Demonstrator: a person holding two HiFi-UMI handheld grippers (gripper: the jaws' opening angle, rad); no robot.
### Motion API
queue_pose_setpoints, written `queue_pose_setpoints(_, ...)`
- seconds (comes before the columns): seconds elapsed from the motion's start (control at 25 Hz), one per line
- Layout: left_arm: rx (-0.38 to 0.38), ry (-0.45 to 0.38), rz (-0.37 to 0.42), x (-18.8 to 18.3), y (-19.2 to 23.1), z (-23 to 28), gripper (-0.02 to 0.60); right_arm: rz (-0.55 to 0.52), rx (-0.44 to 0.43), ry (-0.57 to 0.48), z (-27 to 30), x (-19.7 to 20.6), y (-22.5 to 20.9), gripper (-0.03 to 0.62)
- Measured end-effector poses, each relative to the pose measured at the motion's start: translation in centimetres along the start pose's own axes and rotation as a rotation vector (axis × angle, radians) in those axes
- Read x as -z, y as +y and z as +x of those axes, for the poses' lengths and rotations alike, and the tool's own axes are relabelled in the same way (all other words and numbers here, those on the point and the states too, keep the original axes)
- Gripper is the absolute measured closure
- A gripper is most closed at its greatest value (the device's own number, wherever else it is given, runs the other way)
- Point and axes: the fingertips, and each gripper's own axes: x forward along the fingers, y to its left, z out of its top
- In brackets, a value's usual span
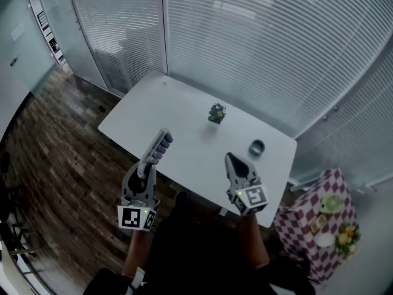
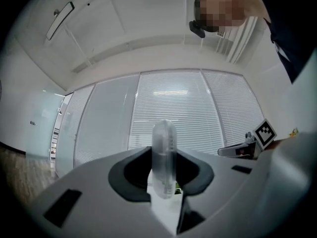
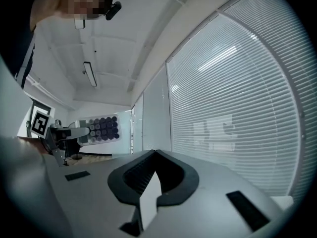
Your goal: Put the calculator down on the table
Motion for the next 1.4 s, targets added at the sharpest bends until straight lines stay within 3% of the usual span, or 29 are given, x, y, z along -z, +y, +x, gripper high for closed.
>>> queue_pose_setpoints(0.32, 0.009, -0.017, -0.002, 0.0, 2.8, 3.8, 0.480, -0.035, -0.010, -0.033, 4.3, -1.6, -0.5, 0.588)
queue_pose_setpoints(0.56, 0.027, 0.010, 0.075, 0.9, 3.4, 5.1, 0.480, -0.009, -0.003, -0.010, 5.7, -1.2, -0.6, 0.588)
queue_pose_setpoints(1.04, 0.034, 0.027, 0.087, 1.6, 3.3, 6.7, 0.480, -0.011, -0.008, -0.009, 7.0, -0.9, -1.7, 0.588)
queue_pose_setpoints(1.2, 0.024, 0.015, 0.043, 1.4, 3.5, 6.8, 0.480, -0.006, -0.023, -0.010, 7.2, -1.2, -1.4, 0.588)
queue_pose_setpoints(1.4, 0.023, -0.016, -0.089, 1.3, 3.4, 6.8, 0.480, -0.008, -0.027, 0.005, 7.2, -0.8, -1.7, 0.588)
